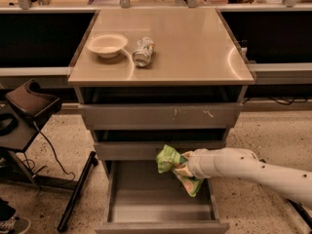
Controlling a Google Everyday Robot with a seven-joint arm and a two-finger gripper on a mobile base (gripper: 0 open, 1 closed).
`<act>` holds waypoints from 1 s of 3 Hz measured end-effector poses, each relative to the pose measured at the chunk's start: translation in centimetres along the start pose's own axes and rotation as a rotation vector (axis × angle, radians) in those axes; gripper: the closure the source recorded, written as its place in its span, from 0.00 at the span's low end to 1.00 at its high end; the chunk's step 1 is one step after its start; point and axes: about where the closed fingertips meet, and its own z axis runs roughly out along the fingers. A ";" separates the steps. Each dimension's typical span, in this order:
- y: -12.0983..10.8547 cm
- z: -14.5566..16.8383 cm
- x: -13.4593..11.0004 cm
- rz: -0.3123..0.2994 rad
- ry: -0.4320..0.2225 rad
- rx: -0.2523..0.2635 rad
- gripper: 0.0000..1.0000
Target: Place green rice chip bag into bottom drawer
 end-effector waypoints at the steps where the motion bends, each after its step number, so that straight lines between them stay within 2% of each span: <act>1: 0.4 3.4 1.7 0.031 -0.050 -0.055 1.00; 2: 1.2 8.0 5.1 0.086 -0.096 -0.078 1.00; 3: 1.1 11.5 8.2 0.138 -0.102 -0.067 1.00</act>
Offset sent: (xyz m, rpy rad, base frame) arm 0.0235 0.0093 -0.1618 0.2288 0.0593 -0.0438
